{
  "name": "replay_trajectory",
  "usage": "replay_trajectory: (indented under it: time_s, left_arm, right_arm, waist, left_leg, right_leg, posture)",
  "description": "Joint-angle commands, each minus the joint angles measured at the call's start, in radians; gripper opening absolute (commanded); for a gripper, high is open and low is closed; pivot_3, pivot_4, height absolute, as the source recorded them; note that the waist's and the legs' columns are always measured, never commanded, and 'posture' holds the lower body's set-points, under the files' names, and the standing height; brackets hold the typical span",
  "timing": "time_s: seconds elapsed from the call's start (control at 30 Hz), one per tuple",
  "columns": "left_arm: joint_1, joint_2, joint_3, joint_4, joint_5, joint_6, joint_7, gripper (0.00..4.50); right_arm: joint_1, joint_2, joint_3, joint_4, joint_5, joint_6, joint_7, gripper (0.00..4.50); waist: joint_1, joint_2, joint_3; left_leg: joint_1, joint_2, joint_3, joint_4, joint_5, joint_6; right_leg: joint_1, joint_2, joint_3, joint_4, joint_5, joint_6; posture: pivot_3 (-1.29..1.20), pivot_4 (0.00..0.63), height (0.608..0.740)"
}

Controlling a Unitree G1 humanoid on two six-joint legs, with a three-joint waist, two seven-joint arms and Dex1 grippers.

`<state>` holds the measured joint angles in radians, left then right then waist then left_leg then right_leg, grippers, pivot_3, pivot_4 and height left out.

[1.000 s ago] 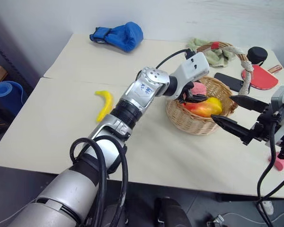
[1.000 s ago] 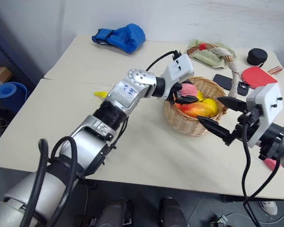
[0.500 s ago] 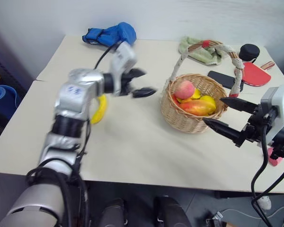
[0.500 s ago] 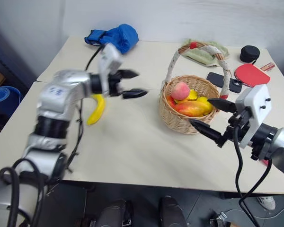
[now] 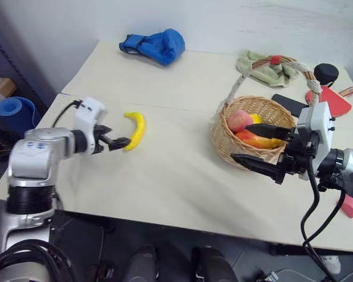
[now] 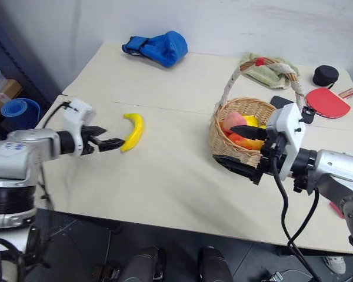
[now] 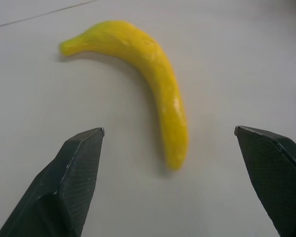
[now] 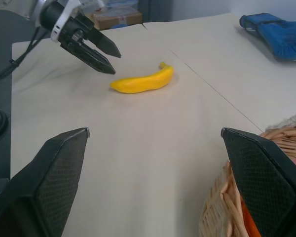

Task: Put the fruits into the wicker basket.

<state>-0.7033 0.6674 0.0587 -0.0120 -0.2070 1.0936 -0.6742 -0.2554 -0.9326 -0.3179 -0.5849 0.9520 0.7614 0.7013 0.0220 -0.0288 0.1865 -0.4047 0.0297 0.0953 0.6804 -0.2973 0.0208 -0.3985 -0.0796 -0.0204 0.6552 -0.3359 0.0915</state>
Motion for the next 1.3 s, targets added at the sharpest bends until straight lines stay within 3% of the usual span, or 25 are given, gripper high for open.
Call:
replay_trajectory:
  time_s: [0.03,0.3,0.4,0.57,0.7,0.77,0.9,1.03,1.13,1.3]
  left_arm:
    - [-0.070,-0.035,-0.038,0.135,0.052,-0.099,0.069,4.47]
    - [-0.178,-0.104,-0.107,0.411,0.103,-0.239,0.094,4.47]
    - [-0.196,-0.111,-0.110,0.453,0.107,-0.270,0.084,3.83]
    - [-0.197,-0.100,-0.108,0.448,0.103,-0.273,0.071,2.20]
    - [-0.182,-0.070,-0.101,0.369,0.086,-0.255,0.034,0.94]
    - [-0.184,-0.064,-0.092,0.287,0.040,-0.259,-0.026,0.57]
    - [-0.251,-0.087,-0.064,0.093,-0.119,-0.183,-0.159,0.57]
    - [-0.372,-0.144,-0.126,0.045,-0.200,-0.148,-0.247,0.57]
    - [-0.454,-0.208,-0.207,0.103,-0.180,-0.205,-0.291,0.57]
    - [-0.584,-0.359,-0.370,0.357,-0.046,-0.422,-0.337,0.57]
  right_arm:
    - [-0.017,0.006,-0.007,-0.004,-0.014,-0.028,0.010,4.50]
    - [0.003,0.024,-0.024,-0.027,-0.014,-0.025,-0.007,4.50]
    - [0.006,0.027,-0.031,-0.034,-0.010,-0.022,-0.016,4.50]
    - [0.018,0.027,-0.035,-0.044,-0.007,-0.023,-0.023,4.50]
    - [0.023,0.027,-0.040,-0.045,-0.003,-0.022,-0.029,4.50]
    - [0.028,0.024,-0.052,-0.046,0.004,-0.016,-0.037,4.50]
    - [0.073,0.010,-0.124,-0.057,0.022,0.003,-0.052,4.50]
    - [0.145,0.000,-0.222,-0.072,0.027,0.020,-0.065,4.50]
    - [0.200,0.003,-0.285,-0.087,0.023,0.029,-0.081,4.50]
    - [0.298,0.026,-0.393,-0.132,0.027,0.032,-0.125,4.50]
  waist:
    - [-0.006,0.000,0.000]
    - [-0.021,0.000,0.000]
    - [-0.022,0.000,0.000]
    - [-0.024,0.000,0.000]
    - [-0.024,0.000,0.000]
    - [-0.023,0.000,0.000]
    - [-0.012,0.000,0.000]
    - [0.001,0.000,0.000]
    - [0.002,0.001,0.000]
    - [0.001,0.001,0.000]
  left_leg:
    - [0.001,0.001,0.001,0.000,0.000,0.000]
    - [0.000,0.001,0.000,0.000,0.001,-0.001]
    - [0.000,0.001,0.000,0.000,0.001,-0.001]
    - [0.000,0.001,0.000,0.000,0.001,-0.001]
    - [0.000,0.001,0.000,0.000,0.001,-0.001]
    - [0.000,0.001,0.000,0.000,0.001,-0.001]
    - [-0.001,0.001,-0.001,0.000,0.001,-0.001]
    - [-0.002,0.000,-0.001,0.000,0.001,-0.001]
    - [0.000,0.000,-0.001,0.000,0.001,-0.001]
    - [0.000,0.000,0.000,0.000,0.002,0.001]
  right_leg:
    - [-0.001,0.001,0.000,0.001,0.000,0.000]
    - [-0.002,0.001,-0.001,0.004,0.000,0.000]
    - [-0.002,0.001,-0.001,0.004,0.000,0.001]
    - [-0.003,0.001,-0.001,0.004,0.000,0.001]
    - [-0.003,0.001,-0.001,0.004,0.000,0.001]
    - [-0.003,0.001,-0.001,0.004,0.000,0.001]
    - [-0.003,0.000,-0.001,0.004,0.000,0.001]
    - [-0.002,0.001,-0.001,0.003,0.001,0.001]
    - [0.001,0.001,-0.001,0.000,0.001,0.001]
    - [0.002,0.003,0.000,-0.003,0.001,0.001]
  posture:
    - [0.00,0.150,0.740]
    - [0.00,0.150,0.740]
    - [0.00,0.150,0.740]
    - [0.00,0.150,0.740]
    - [0.00,0.150,0.740]
    - [0.00,0.150,0.740]
    - [0.00,0.150,0.740]
    - [0.00,0.150,0.740]
    - [0.00,0.150,0.740]
    - [0.00,0.150,0.740]
